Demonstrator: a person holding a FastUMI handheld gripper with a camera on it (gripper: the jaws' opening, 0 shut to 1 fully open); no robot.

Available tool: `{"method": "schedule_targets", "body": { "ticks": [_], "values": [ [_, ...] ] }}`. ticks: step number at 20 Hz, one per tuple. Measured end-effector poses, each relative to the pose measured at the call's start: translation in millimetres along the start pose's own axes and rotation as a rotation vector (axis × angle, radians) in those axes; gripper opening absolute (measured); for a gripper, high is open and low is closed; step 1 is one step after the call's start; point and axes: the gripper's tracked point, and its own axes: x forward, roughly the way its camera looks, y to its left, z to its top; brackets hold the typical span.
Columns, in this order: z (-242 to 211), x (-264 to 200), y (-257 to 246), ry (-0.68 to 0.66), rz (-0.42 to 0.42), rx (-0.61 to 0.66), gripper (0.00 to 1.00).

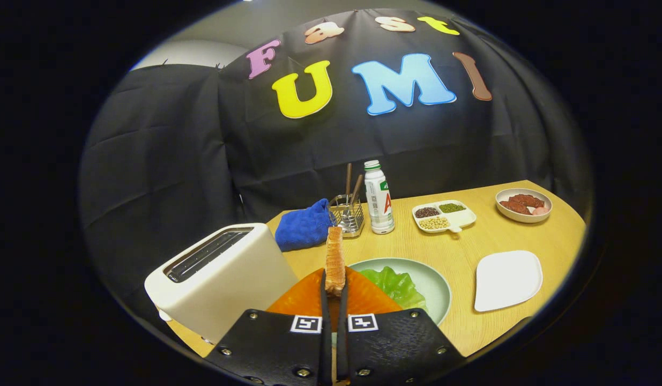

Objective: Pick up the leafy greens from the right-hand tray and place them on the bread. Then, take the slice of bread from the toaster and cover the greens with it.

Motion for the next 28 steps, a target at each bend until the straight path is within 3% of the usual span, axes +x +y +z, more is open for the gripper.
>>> {"method": "schedule_targets", "body": {
  "ticks": [10,21,22,25,28],
  "values": [
    [-12,9,-17,0.023,-0.019,-0.036,0.04],
    [-19,14,-58,0.057,-0.100,-0.136,0.29],
    [-21,15,-63,0.057,-0.118,-0.157,0.37],
    [-20,15,-69,0.051,-0.153,-0.189,0.43],
    [-16,13,-81,0.032,-0.205,-0.223,0.58]
  ]
}}
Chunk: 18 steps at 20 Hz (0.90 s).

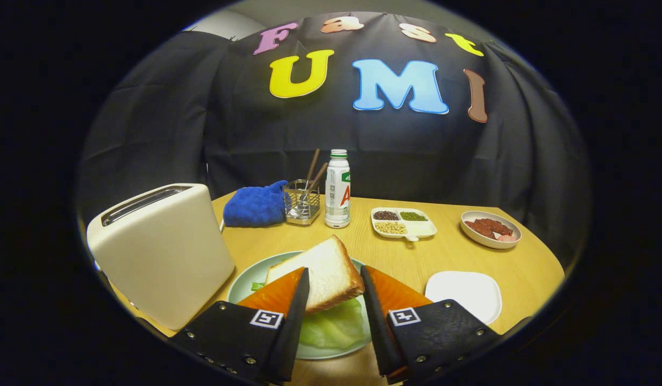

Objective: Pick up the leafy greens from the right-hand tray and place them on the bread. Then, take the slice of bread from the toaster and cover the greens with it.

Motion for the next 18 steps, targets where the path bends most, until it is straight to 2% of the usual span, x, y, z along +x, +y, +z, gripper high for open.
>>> {"method": "schedule_targets", "body": {
  "ticks": [2,10,18],
  "values": [
    [-2,2,-1,0.001,0.005,-0.001,0.62],
    [9,-10,-22,-0.034,0.002,0.028,0.62],
    [46,-41,-87,-0.142,-0.081,0.087,0.62]
  ]
}}
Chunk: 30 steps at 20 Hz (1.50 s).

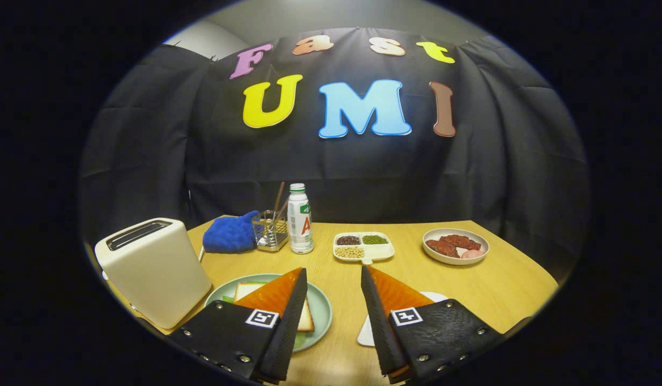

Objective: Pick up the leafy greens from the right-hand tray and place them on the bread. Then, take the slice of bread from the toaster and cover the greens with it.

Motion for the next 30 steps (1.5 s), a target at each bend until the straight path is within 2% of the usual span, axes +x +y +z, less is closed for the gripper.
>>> {"method": "schedule_targets", "body": {
  "ticks": [4,10,13,16,21,24,26,30],
  "values": [
    [11,-7,-42,-0.036,-0.060,0.023,0.62],
    [17,-13,-91,-0.075,-0.105,0.048,0.62],
    [15,-12,-114,-0.077,-0.051,0.108,0.62],
    [17,-14,-171,-0.119,-0.093,0.067,0.62],
    [22,-42,-239,-0.242,-0.077,-0.078,0.62],
    [30,-55,-295,-0.289,-0.077,-0.090,0.61],
    [27,-58,-343,-0.270,-0.117,-0.106,0.61],
    [23,-65,-411,-0.261,-0.111,-0.087,0.62]
  ]
}}
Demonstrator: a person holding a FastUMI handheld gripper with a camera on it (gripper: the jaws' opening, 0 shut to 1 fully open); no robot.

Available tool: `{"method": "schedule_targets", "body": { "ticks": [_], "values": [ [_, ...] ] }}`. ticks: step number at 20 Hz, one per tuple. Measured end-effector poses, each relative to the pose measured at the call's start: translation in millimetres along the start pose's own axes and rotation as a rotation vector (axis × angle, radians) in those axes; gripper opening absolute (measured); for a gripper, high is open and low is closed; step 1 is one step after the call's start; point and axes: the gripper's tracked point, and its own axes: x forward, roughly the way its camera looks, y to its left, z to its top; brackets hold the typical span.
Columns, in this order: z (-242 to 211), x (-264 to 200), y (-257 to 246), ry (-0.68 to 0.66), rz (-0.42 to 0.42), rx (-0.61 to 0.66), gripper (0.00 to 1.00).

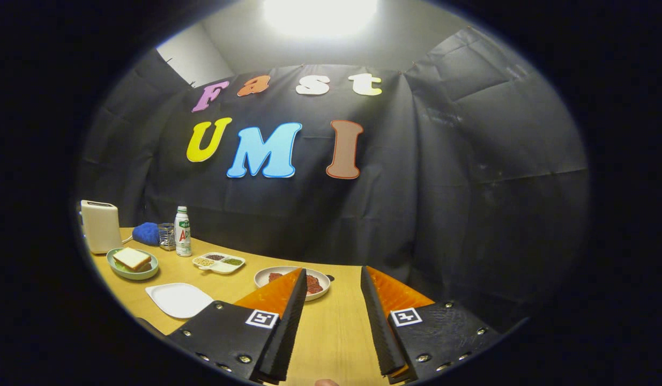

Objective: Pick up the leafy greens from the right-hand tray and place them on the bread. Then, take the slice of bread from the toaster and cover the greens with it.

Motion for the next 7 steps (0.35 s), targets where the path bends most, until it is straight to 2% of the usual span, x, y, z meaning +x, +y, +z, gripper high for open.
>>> {"method": "schedule_targets", "body": {
  "ticks": [5,7],
  "values": [
    [-23,6,-54,-0.015,-0.013,-0.103,0.61],
    [-47,7,-66,0.031,0.002,-0.127,0.61]
  ]
}}
